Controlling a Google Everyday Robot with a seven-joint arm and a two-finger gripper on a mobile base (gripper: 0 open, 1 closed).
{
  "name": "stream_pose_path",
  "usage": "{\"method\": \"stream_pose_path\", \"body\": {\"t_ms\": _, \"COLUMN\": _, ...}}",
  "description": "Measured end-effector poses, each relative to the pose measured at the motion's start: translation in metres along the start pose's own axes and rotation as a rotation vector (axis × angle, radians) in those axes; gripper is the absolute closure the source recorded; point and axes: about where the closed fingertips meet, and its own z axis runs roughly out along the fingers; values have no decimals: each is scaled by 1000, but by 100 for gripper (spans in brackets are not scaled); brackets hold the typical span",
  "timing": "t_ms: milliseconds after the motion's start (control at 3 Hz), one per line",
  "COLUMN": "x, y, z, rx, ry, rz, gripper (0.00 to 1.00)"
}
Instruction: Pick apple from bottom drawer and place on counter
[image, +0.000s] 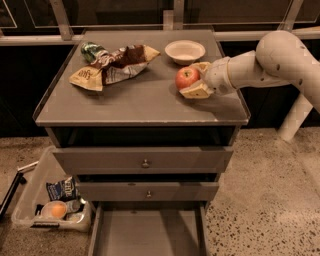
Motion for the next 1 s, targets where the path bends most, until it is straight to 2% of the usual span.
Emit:
{"method": "stream_pose_path", "body": {"t_ms": 667, "x": 0, "y": 0, "z": 0, "rx": 0, "ry": 0, "rz": 0, "gripper": 11}}
{"method": "stream_pose_path", "body": {"t_ms": 1000, "x": 0, "y": 0, "z": 0, "rx": 0, "ry": 0, "rz": 0, "gripper": 0}}
